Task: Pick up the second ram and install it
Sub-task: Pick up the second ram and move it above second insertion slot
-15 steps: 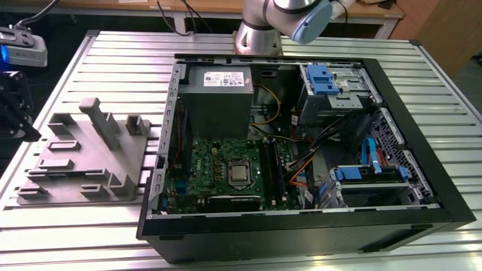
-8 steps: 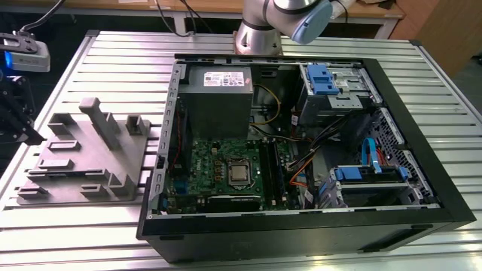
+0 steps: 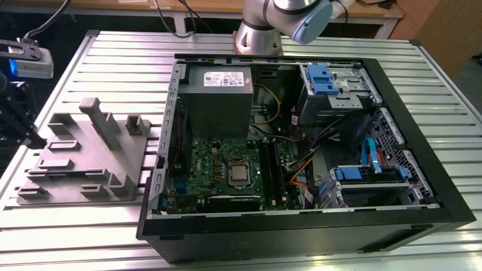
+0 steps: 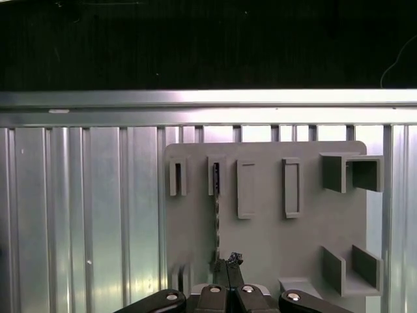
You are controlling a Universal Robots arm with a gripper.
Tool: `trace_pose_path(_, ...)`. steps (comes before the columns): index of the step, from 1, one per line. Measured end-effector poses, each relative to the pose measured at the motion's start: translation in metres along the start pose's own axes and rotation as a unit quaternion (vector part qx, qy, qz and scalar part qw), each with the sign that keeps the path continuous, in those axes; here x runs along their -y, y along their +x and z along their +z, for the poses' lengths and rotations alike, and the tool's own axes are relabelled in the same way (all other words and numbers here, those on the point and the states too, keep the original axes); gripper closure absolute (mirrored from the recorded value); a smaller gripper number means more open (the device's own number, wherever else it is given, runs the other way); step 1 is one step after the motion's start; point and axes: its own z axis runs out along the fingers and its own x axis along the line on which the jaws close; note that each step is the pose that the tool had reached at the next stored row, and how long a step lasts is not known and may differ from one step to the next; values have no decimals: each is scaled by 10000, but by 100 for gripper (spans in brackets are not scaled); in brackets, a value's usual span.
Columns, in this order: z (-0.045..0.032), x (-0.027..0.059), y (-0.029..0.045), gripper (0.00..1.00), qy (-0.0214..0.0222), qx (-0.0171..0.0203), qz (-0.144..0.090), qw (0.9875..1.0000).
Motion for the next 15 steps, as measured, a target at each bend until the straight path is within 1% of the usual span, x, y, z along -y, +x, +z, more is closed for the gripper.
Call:
trace_pose_path(11,119,-5,24,90,0,0,9,10000)
trace_pose_path(15,148,-7,27,90,-1,-1,10,10000)
